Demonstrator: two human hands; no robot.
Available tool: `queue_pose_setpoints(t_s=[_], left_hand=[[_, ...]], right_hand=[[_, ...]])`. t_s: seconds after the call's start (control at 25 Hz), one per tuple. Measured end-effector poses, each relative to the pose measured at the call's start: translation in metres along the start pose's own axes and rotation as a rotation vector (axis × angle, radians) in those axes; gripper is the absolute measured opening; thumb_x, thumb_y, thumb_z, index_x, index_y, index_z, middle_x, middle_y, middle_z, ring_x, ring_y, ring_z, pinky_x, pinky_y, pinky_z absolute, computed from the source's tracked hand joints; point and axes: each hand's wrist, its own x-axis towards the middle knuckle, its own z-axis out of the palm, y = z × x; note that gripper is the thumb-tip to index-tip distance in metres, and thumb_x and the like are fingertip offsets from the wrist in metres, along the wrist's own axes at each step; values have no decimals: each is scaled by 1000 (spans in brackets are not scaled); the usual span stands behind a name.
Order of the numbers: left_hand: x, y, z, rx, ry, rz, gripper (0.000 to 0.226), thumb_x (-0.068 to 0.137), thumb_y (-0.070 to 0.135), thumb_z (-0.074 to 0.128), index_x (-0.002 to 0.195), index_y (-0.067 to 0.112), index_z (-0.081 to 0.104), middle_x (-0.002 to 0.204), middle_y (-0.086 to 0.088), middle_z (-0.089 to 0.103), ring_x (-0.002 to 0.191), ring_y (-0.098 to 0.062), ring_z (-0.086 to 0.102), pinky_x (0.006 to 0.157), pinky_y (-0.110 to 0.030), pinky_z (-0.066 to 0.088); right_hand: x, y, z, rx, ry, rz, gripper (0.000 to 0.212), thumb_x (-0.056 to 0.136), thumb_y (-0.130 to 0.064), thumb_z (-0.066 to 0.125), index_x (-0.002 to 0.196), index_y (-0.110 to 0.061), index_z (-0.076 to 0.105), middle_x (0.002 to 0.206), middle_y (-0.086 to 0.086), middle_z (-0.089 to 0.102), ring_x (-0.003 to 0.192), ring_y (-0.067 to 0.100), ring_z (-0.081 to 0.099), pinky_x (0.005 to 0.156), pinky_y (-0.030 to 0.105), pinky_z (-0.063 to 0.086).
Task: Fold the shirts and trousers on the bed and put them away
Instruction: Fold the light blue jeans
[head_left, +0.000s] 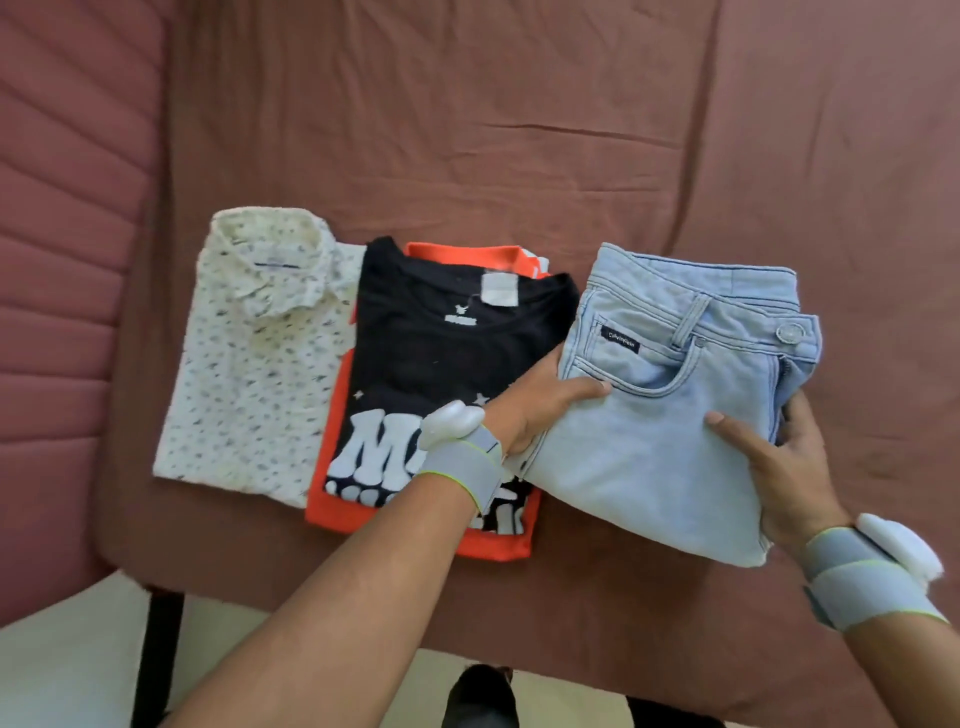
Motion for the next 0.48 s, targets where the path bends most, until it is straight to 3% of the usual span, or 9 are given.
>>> queue_pose_setpoints(t_s=[0.16, 0.24, 0.36, 0.48], left_hand=[[-23, -46, -16, 172, 151, 25, 65, 81, 25, 72, 140, 26, 47, 130, -1, 63, 120, -21, 59, 106, -43, 46], [-25, -67, -7, 276, 175, 92, 68, 86, 25, 69, 147, 27, 39, 136, 3, 58, 125, -18, 54, 108, -36, 41], [-22, -71, 5, 334, 231, 139, 70, 91, 23, 64, 151, 26, 30, 140, 1, 55, 128, -20, 51, 108, -34, 40], [-15, -73, 4, 329, 191, 217, 66, 91, 25, 66, 149, 25, 36, 139, 3, 57, 128, -17, 52, 109, -35, 41]], right_hand=[[-18, 20, 21, -100, -39, 21, 50, 82, -6, 73, 125, -24, 54, 116, -3, 67, 103, 18, 67, 82, 36, 59], [-25, 32, 16, -220, 33, 9, 53, 81, -8, 75, 126, -23, 53, 118, -4, 65, 106, 17, 65, 85, 37, 58], [-20, 38, 14, -350, 113, -53, 58, 77, -12, 79, 127, -21, 51, 121, 0, 63, 108, 20, 62, 94, 50, 52], [-18, 37, 14, -435, 212, -140, 69, 73, -16, 79, 134, -19, 47, 126, 0, 59, 110, 13, 60, 99, 41, 49]])
